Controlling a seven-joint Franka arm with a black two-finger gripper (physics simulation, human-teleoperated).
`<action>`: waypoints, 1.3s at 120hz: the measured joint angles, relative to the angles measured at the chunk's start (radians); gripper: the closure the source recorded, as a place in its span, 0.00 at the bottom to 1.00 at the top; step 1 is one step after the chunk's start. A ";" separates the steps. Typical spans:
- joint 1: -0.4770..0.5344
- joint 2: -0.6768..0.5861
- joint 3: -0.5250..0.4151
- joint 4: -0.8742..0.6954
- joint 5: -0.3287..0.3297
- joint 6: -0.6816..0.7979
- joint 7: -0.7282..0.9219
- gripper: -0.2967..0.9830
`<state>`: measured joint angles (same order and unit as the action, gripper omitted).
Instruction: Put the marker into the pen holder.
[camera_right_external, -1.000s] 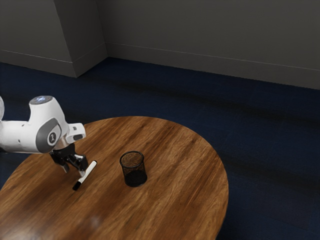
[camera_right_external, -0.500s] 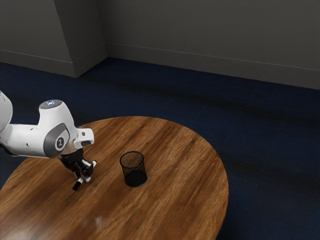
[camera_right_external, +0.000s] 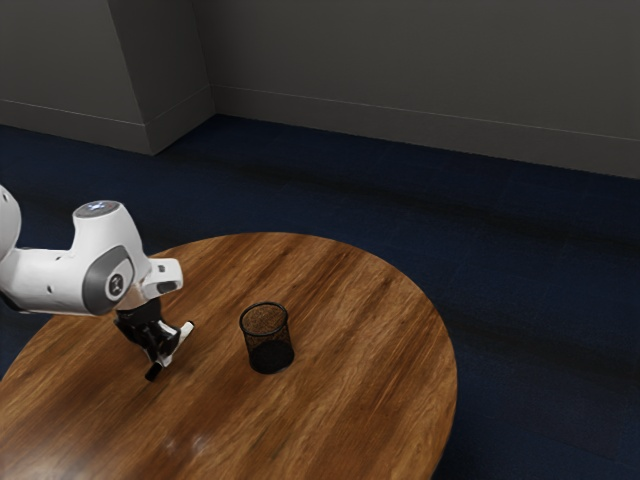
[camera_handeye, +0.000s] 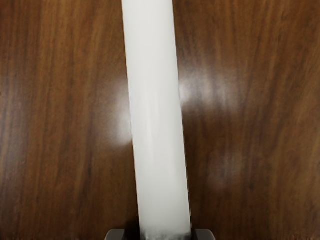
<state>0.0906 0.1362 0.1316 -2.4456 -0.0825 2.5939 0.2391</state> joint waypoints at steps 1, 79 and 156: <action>0.000 0.000 0.000 0.000 0.000 -0.001 0.000 0.69; -0.067 -0.110 -0.003 0.065 0.051 -0.113 -0.035 0.79; -0.214 -0.166 -0.201 0.305 0.232 -0.556 -0.333 0.81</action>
<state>-0.1235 -0.0296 -0.0698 -2.1411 0.1492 2.0379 -0.0937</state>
